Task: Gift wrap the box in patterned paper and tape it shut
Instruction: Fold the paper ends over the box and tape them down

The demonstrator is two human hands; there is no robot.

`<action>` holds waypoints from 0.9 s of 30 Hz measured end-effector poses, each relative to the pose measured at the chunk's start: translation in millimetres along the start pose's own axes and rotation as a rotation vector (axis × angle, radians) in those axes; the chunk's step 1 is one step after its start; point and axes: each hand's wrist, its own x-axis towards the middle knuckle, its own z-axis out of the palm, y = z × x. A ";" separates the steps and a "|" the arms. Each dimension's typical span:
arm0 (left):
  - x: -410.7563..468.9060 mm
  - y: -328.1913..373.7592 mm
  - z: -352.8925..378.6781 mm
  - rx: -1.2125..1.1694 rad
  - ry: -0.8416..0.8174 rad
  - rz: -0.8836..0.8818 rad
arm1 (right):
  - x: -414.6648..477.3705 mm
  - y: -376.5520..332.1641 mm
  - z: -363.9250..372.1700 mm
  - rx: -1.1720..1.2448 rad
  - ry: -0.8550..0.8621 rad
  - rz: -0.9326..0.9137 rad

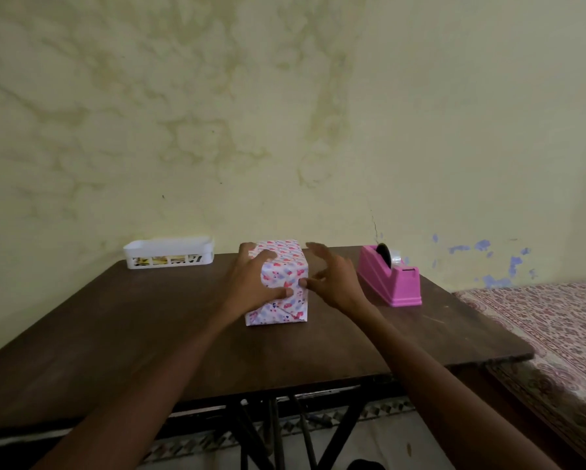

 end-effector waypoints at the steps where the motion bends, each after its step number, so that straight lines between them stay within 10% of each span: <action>1: 0.0 -1.5 0.1 0.006 -0.020 -0.008 | -1.6 0.6 3.2 0.070 -0.030 0.078; 6: -4.8 -8.6 13.2 -0.049 -0.015 -0.006 | -19.5 6.8 17.0 0.303 -0.277 0.203; 15: 1.6 -2.8 11.3 -0.409 0.175 -0.200 | -3.4 -4.3 -9.1 0.169 -0.196 -0.040; 27: -9.0 -4.0 26.5 -0.500 -0.075 -0.306 | 1.3 7.9 -21.8 0.052 0.003 0.012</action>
